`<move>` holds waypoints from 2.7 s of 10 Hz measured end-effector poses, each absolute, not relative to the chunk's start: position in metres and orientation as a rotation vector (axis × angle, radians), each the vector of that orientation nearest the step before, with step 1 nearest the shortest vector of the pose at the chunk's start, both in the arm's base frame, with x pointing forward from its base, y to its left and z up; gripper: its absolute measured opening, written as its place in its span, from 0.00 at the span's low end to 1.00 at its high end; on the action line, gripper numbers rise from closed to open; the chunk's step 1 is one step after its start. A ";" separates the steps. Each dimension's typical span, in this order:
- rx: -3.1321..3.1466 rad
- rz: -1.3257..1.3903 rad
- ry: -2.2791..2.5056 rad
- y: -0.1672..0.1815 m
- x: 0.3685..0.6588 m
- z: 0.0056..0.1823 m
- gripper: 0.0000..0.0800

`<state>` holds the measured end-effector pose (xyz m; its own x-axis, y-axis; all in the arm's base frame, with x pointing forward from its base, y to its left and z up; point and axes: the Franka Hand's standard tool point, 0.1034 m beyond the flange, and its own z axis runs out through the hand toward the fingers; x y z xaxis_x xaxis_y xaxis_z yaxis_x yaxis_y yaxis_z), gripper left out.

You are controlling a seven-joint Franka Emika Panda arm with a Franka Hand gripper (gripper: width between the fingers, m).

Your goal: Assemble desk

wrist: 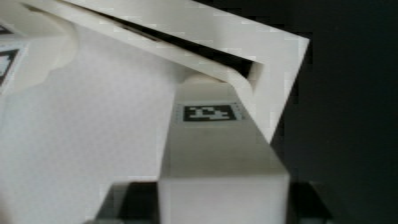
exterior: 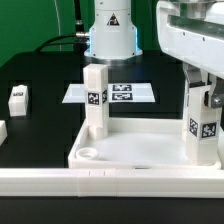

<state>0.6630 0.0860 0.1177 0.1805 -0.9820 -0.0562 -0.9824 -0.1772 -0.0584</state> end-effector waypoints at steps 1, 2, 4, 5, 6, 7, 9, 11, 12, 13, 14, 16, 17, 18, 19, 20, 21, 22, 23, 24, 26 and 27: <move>-2.320 0.011 1.997 0.086 0.663 0.118 0.36; -2.340 0.008 1.973 0.086 0.663 0.118 0.40; -2.393 0.013 1.920 0.088 0.662 0.118 0.62; -2.488 0.026 1.830 0.090 0.659 0.118 0.62; -2.613 0.011 1.661 0.091 0.659 0.119 0.77; -2.709 0.002 1.514 0.091 0.659 0.119 0.80; -2.796 -0.003 1.349 0.090 0.659 0.118 0.81; -2.907 -0.013 1.126 0.089 0.659 0.118 0.81; -2.974 -0.025 1.015 0.092 0.657 0.117 0.81; -3.026 -0.043 0.852 0.095 0.659 0.116 0.81; -3.050 -0.044 0.754 0.098 0.658 0.116 0.81; -3.095 -0.052 0.526 0.101 0.659 0.115 0.81; -3.110 -0.059 0.433 0.101 0.659 0.115 0.81; -3.125 -0.066 0.313 0.100 0.660 0.115 0.81; -3.134 -0.066 0.238 0.099 0.660 0.115 0.81; -3.142 -0.066 0.130 0.098 0.660 0.115 0.81; -3.144 -0.066 0.074 0.097 0.660 0.115 0.81; -3.147 -0.066 -0.029 0.095 0.661 0.115 0.81; -3.147 -0.066 -0.065 0.093 0.661 0.115 0.65; -3.147 -0.066 -0.039 0.093 0.661 0.115 0.48; -3.147 -0.066 -0.025 0.092 0.661 0.115 0.36; -3.147 -0.066 0.012 0.092 0.661 0.115 0.36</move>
Offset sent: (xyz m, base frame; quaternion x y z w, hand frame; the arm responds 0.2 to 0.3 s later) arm -0.0076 0.0028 0.0029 -0.0363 0.0021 -0.0713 0.9968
